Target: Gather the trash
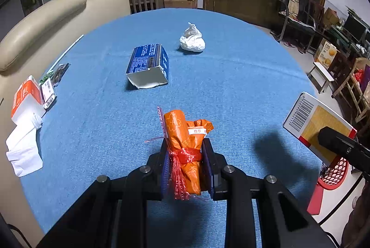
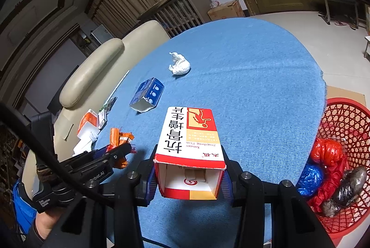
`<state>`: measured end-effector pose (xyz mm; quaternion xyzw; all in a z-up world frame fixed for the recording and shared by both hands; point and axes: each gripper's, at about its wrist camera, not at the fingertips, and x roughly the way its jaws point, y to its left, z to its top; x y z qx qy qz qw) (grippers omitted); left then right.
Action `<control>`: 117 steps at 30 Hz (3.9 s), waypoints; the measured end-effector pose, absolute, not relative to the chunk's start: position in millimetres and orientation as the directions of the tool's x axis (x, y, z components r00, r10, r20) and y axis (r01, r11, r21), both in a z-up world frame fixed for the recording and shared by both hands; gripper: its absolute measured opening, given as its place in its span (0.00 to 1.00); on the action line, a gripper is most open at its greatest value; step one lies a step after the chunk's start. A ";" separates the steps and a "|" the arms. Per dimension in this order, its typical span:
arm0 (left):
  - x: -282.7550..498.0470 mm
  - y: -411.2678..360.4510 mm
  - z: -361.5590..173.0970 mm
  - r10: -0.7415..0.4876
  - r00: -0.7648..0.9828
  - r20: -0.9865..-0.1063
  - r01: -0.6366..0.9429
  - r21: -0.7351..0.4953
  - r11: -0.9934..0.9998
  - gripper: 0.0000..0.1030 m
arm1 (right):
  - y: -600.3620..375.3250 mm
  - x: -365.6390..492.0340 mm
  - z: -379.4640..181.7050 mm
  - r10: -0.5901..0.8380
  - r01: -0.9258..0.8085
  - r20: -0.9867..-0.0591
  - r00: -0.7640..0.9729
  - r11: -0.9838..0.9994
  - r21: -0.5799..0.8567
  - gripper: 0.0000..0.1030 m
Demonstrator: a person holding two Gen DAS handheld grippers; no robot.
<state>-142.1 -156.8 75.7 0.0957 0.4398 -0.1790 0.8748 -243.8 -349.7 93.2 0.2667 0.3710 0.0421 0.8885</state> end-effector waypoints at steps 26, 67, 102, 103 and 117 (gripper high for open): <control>-140.2 -170.0 74.6 -0.258 0.537 -0.803 0.421 -0.011 0.907 0.27 | -352.1 -253.0 108.2 0.238 0.134 -0.622 0.746 0.862 0.490 0.47; -159.4 -245.0 83.9 -0.323 0.519 -0.792 0.557 0.026 0.830 0.27 | -417.3 -305.9 110.8 0.113 0.278 -0.609 0.785 0.814 0.510 0.47; -212.6 -343.4 86.8 -0.437 0.435 -0.787 0.739 0.035 0.672 0.27 | -519.0 -394.8 96.8 -0.145 0.540 -0.648 0.748 0.700 0.466 0.47; -214.9 -346.4 86.5 -0.439 0.431 -0.788 0.745 0.037 0.666 0.27 | -521.4 -396.1 95.7 -0.147 0.543 -0.649 0.747 0.698 0.467 0.47; -229.0 -388.3 79.9 -0.446 0.372 -0.814 0.789 0.024 0.614 0.27 | -547.8 -372.7 69.6 -0.130 0.568 -0.684 0.718 0.676 0.469 0.65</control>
